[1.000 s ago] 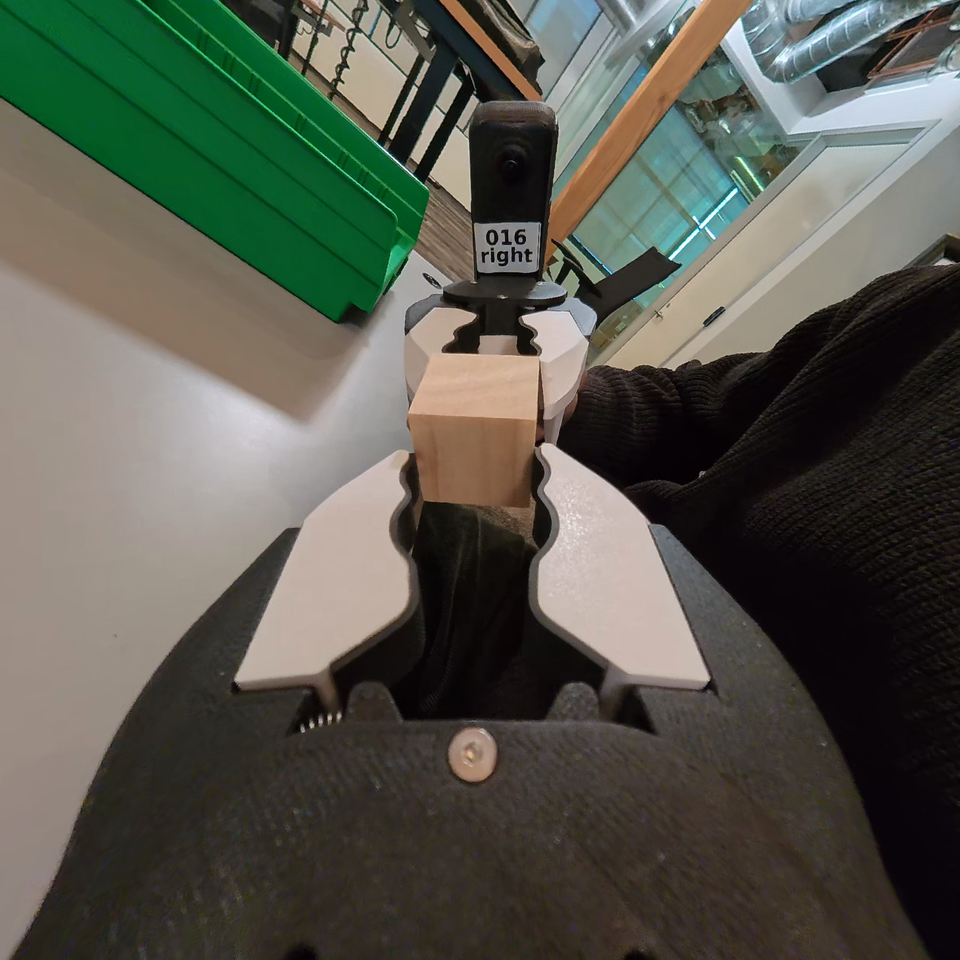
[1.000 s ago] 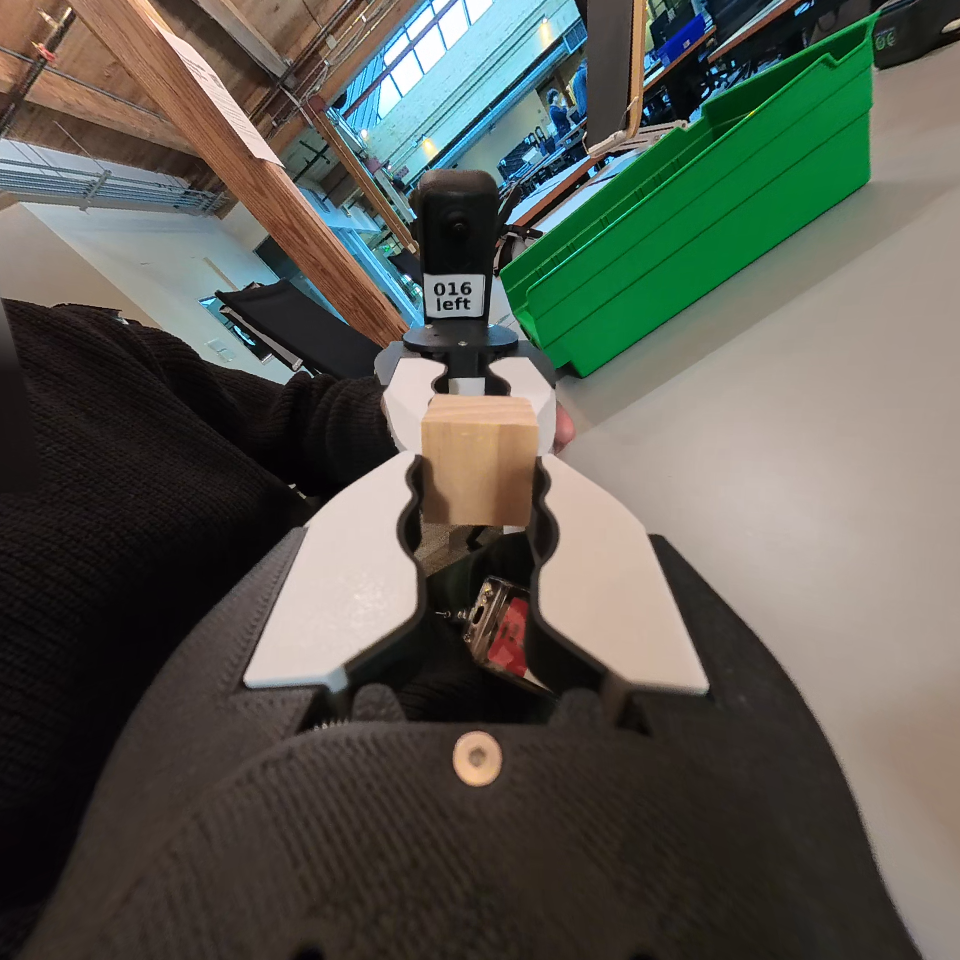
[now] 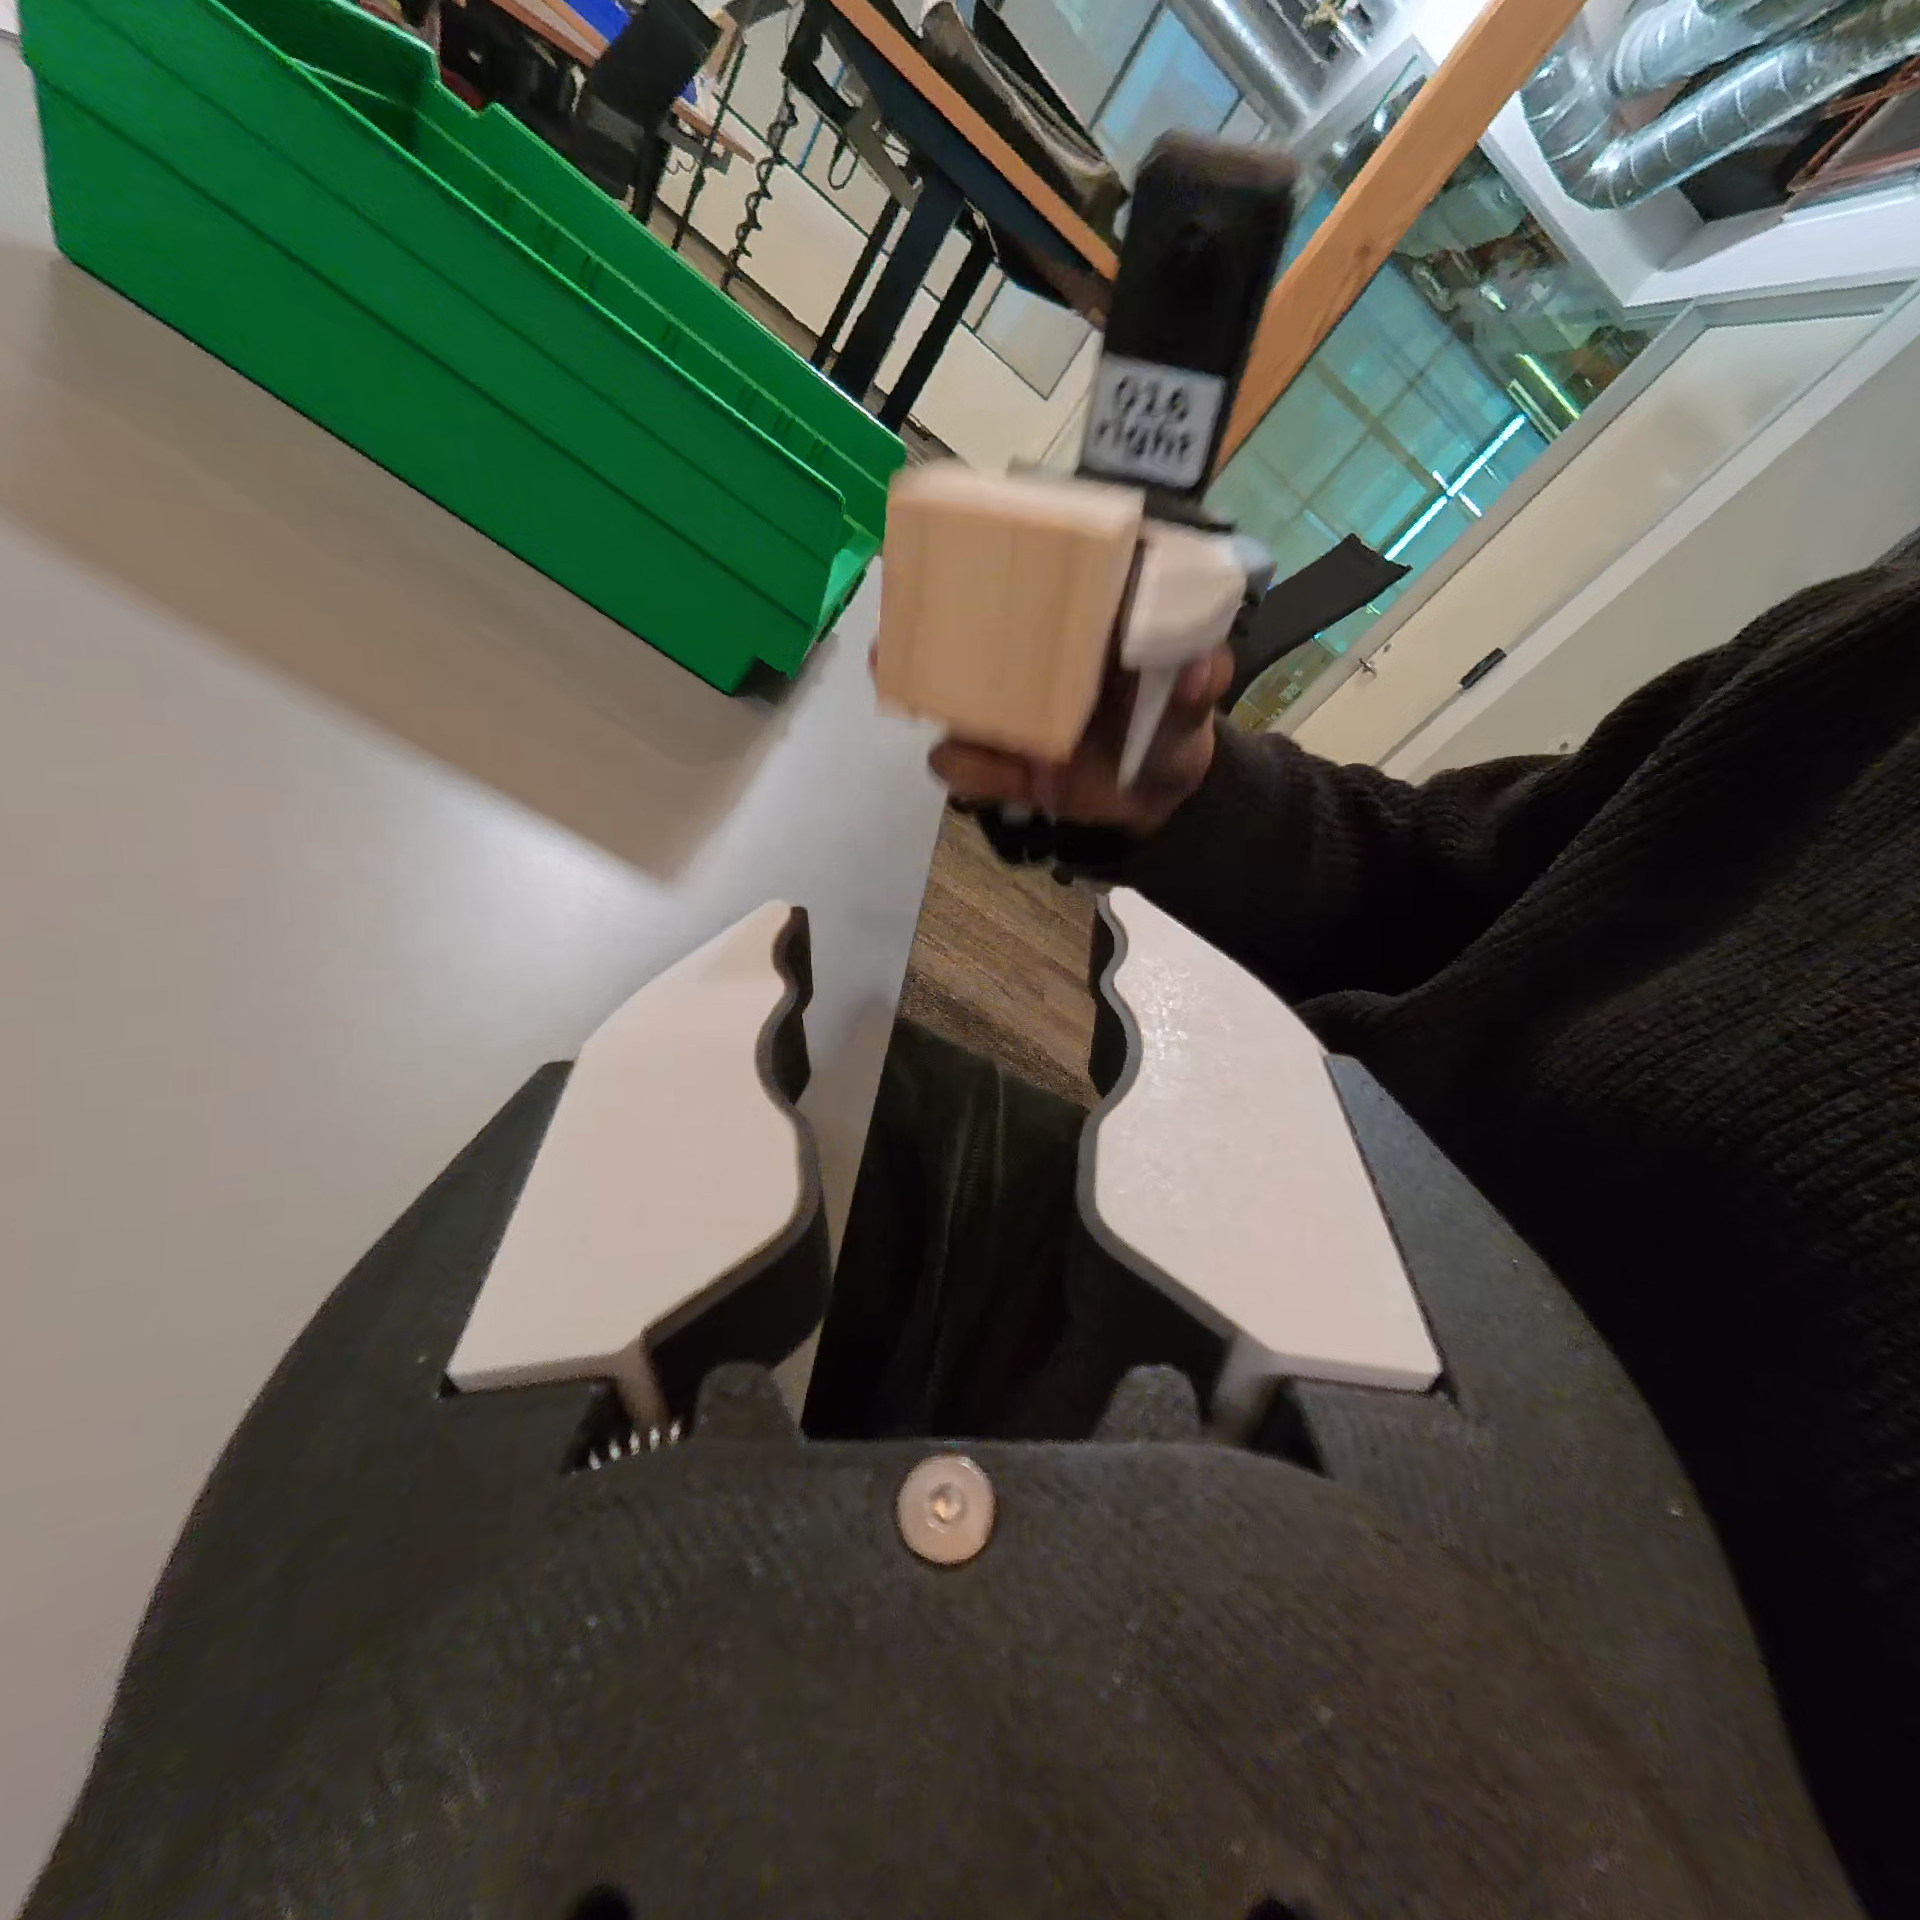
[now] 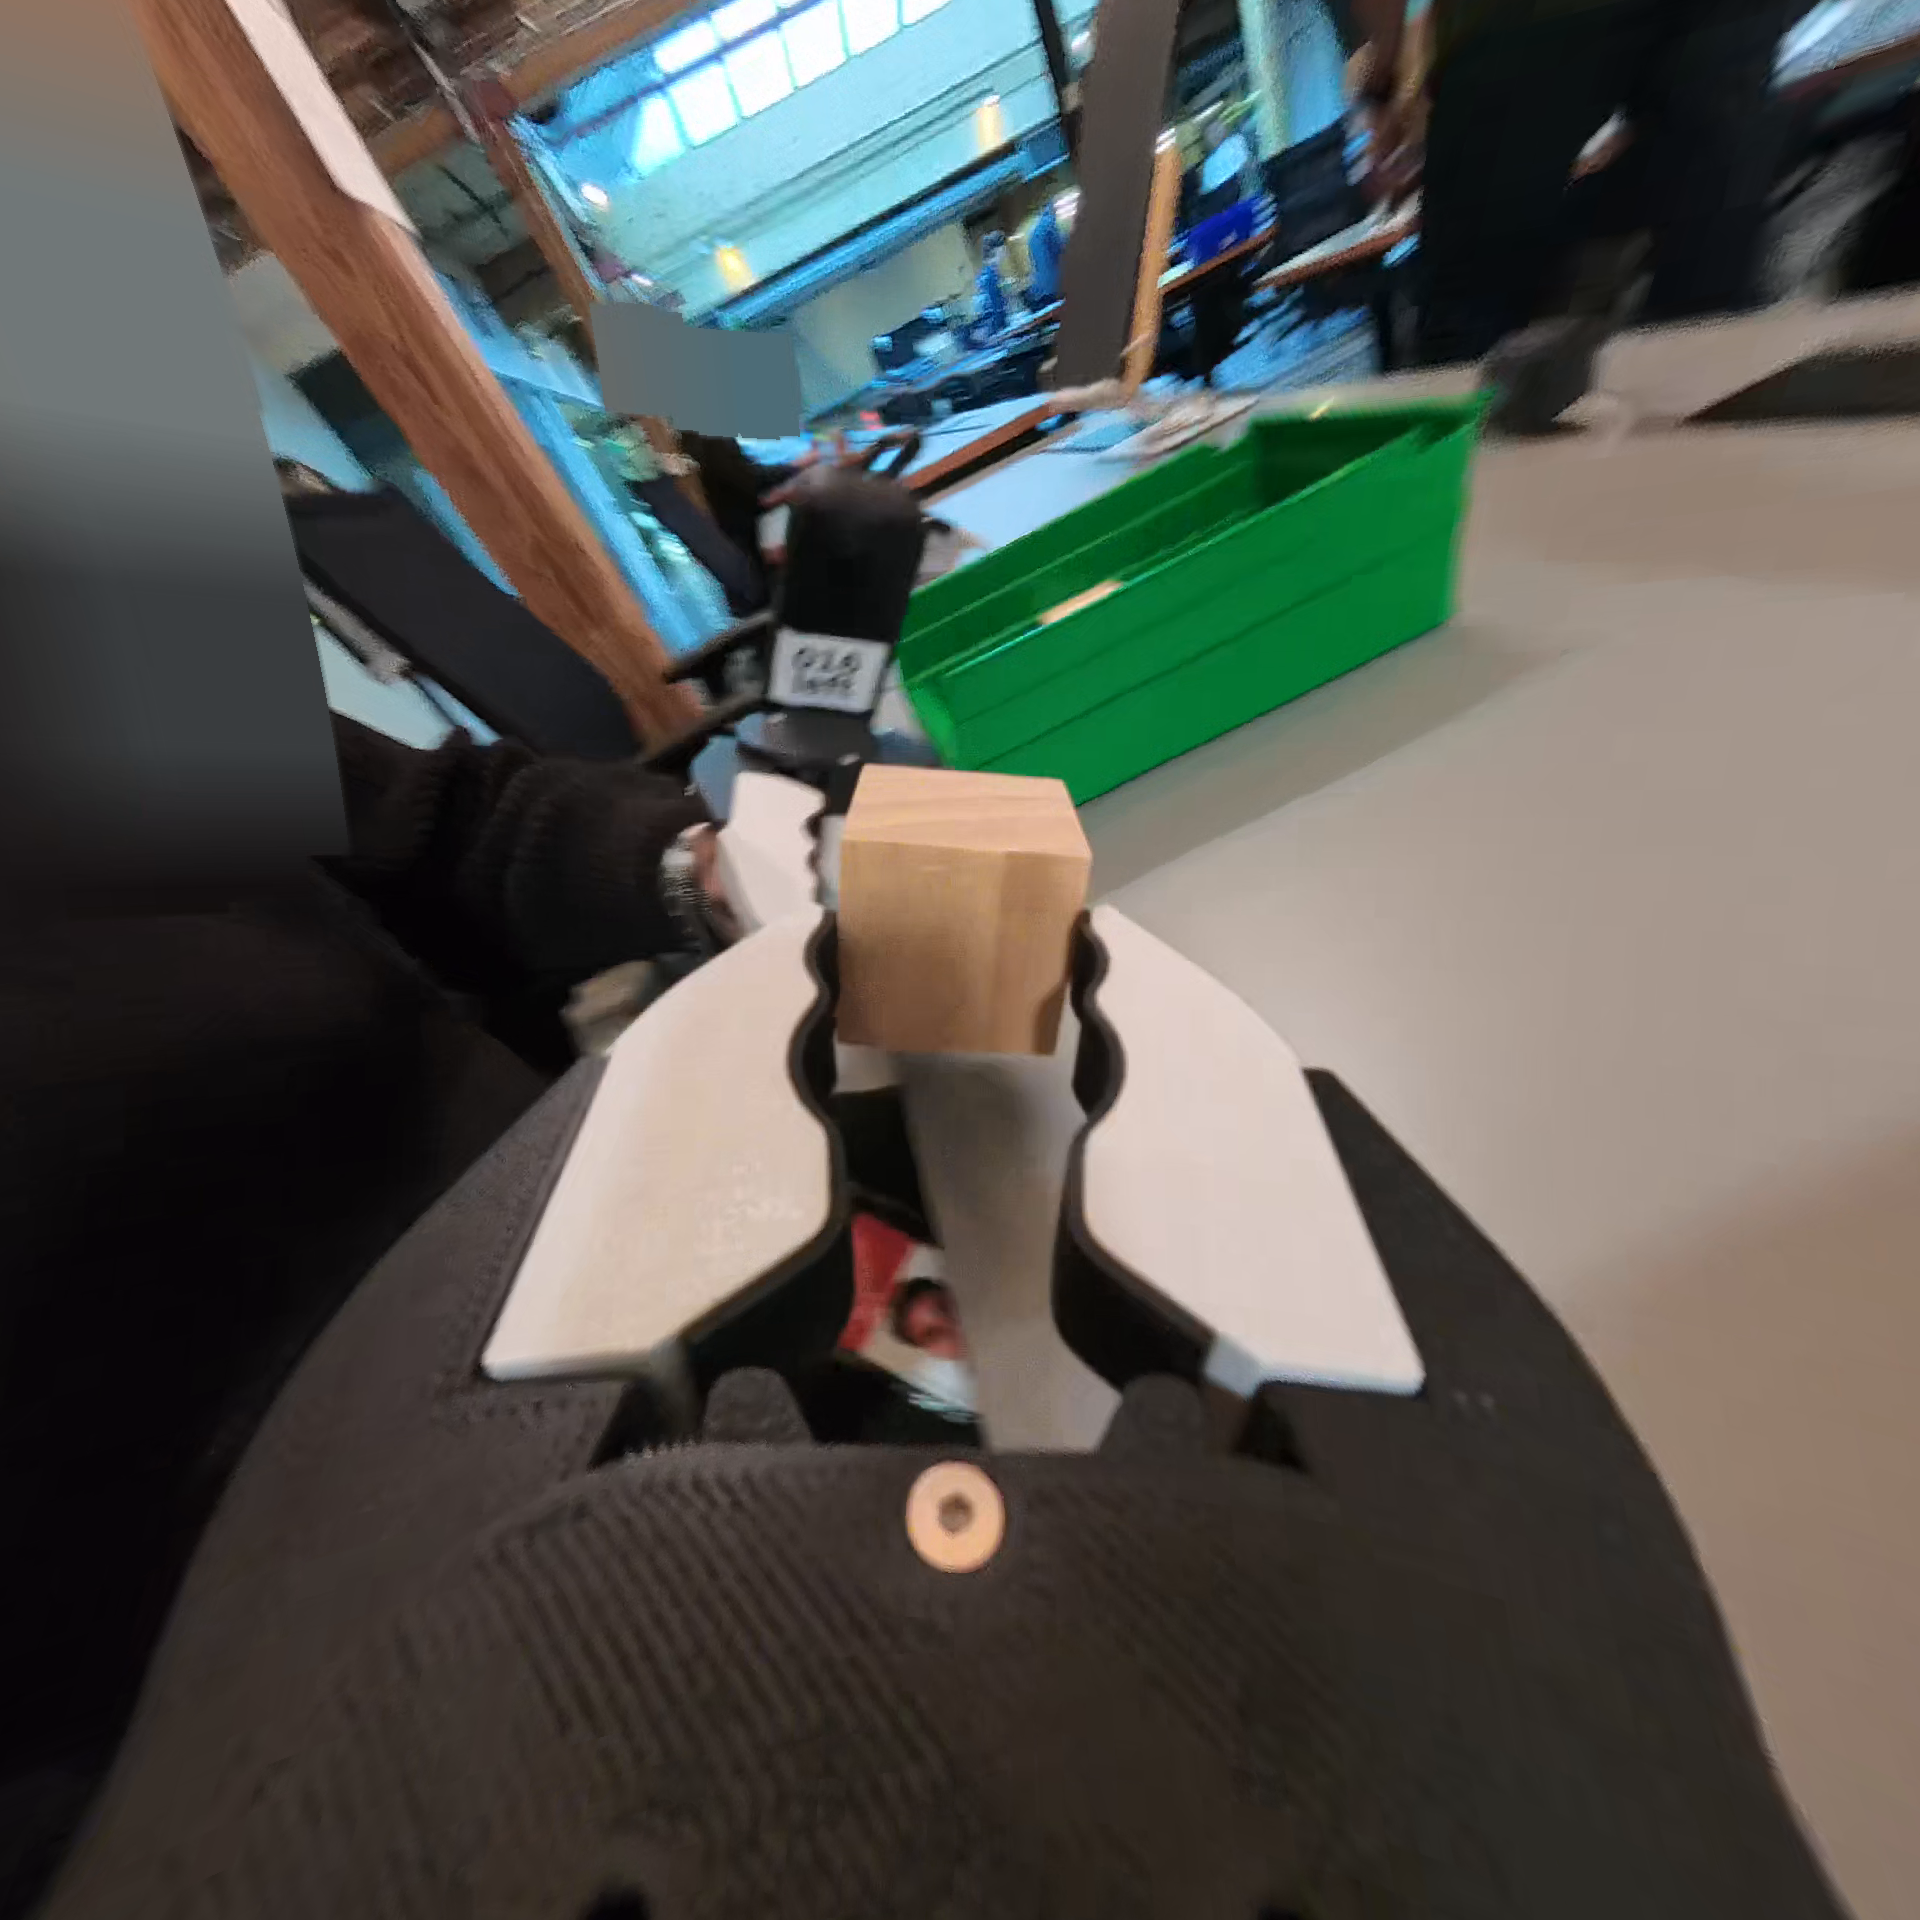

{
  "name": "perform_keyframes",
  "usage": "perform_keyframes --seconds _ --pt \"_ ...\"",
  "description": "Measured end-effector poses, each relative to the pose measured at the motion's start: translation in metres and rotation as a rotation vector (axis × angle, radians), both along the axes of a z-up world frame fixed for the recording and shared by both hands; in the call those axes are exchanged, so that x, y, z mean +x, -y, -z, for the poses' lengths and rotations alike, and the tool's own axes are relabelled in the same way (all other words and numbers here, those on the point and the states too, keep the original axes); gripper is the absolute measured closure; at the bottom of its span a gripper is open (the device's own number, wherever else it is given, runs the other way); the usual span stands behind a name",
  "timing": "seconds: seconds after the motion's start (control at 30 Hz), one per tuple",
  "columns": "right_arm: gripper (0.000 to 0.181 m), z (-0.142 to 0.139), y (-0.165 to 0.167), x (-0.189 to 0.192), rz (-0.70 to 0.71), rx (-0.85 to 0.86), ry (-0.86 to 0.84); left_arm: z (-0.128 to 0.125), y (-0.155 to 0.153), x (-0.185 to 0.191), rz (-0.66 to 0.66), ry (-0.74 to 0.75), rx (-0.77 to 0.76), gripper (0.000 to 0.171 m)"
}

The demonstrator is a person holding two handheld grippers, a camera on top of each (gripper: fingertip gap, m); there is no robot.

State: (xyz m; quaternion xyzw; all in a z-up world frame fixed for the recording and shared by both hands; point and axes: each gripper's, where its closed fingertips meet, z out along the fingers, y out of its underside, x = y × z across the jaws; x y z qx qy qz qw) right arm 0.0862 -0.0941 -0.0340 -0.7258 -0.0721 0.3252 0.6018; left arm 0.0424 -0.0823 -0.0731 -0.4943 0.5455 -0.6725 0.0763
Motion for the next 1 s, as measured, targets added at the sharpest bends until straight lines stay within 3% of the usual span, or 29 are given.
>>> perform_keyframes --seconds 0.1,0.23,0.33,0.43,0.53,0.7,1.0 --pt "0.137 -0.026 0.013 0.066 0.159 0.031 0.325 0.003 -0.001 0.001 0.006 -0.021 -0.02 0.121" --pt "0.137 -0.037 0.03 0.177 0.274 -0.145 0.815 0.007 0.001 0.002 0.018 -0.037 -0.033 0.124" --pt "0.137 -0.008 0.042 0.251 0.16 -0.418 1.1 0.014 0.002 0.004 0.024 -0.048 0.008 0.124" --pt "0.137 0.038 0.062 0.299 -0.067 -0.73 1.199 0.023 0.004 0.005 0.036 -0.057 0.068 0.129" --pt "0.137 0.071 0.07 0.322 -0.222 -0.901 1.225 0.03 0.01 0.004 0.07 -0.074 0.107 0.132" --pt "0.137 0.103 0.064 0.336 -0.356 -0.957 1.259 0.042 0.014 0.003 0.097 -0.109 0.151 0.132" --pt "0.137 0.119 0.055 0.329 -0.478 -0.91 1.289 0.051 0.016 0.003 0.134 -0.166 0.09 0.133"
